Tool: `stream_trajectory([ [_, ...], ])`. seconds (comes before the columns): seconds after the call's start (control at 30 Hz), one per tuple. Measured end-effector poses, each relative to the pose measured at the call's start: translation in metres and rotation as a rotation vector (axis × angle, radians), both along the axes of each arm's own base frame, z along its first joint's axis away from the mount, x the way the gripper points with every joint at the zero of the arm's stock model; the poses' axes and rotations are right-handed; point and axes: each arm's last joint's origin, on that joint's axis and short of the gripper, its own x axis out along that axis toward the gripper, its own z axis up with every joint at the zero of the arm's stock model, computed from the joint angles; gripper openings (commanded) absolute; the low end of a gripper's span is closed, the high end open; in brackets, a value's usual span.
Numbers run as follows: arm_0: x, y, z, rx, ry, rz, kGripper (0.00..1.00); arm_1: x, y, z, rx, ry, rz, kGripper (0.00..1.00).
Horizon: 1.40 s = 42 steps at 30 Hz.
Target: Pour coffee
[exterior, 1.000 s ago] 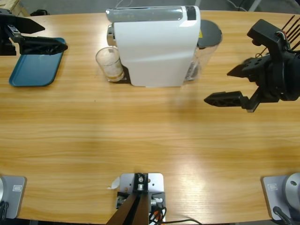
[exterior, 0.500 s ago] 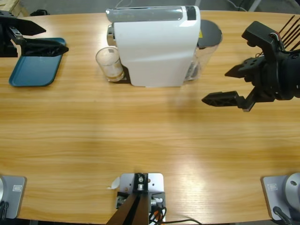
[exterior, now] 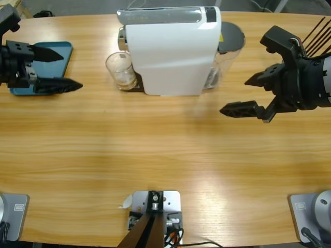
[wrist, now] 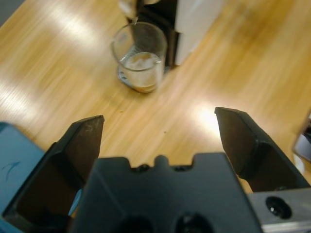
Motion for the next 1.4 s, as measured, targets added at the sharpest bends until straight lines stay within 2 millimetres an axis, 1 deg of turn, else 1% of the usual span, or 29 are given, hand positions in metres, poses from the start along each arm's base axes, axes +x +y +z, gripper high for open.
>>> stream_trajectory([
  [0.1,-0.005,0.009,-0.004,-0.027,0.005,-0.050,1.000,0.001,0.001,-0.001,0.001,0.003,0.002,1.000],
  [0.23,-0.002,0.013,-0.009,-0.016,-0.037,-0.107,1.000,-0.001,0.000,-0.004,0.001,0.020,0.010,1.000],
  [0.3,0.005,0.011,-0.012,-0.013,-0.060,-0.128,1.000,-0.002,0.000,-0.005,-0.002,0.025,0.011,1.000],
  [0.4,0.023,0.007,-0.022,-0.007,-0.085,-0.131,1.000,-0.003,-0.001,-0.006,-0.012,0.036,0.011,1.000],
  [0.5,0.042,0.003,-0.034,-0.008,-0.098,-0.122,1.000,-0.004,-0.002,-0.007,-0.020,0.045,0.010,1.000],
  [0.6,0.057,-0.002,-0.047,-0.006,-0.091,-0.118,1.000,-0.003,-0.002,-0.009,-0.025,0.051,0.011,1.000],
  [0.73,0.071,-0.007,-0.064,0.000,-0.072,-0.118,1.000,-0.002,0.000,-0.011,-0.032,0.061,0.013,1.000],
  [0.9,0.081,-0.011,-0.078,0.009,-0.042,-0.119,1.000,0.001,0.004,-0.017,-0.041,0.089,0.027,1.000],
  [1.0,0.087,-0.013,-0.080,0.009,-0.040,-0.119,1.000,0.004,0.007,-0.023,-0.051,0.114,0.047,1.000],
  [1.13,0.093,-0.016,-0.077,0.002,-0.053,-0.122,1.000,0.005,0.009,-0.026,-0.054,0.125,0.063,1.000],
  [1.23,0.095,-0.018,-0.079,-0.005,-0.046,-0.132,1.000,0.006,0.010,-0.027,-0.057,0.133,0.067,1.000],
  [1.4,0.096,-0.034,-0.084,-0.007,-0.031,-0.179,1.000,0.006,0.011,-0.028,-0.058,0.135,0.069,1.000],
])
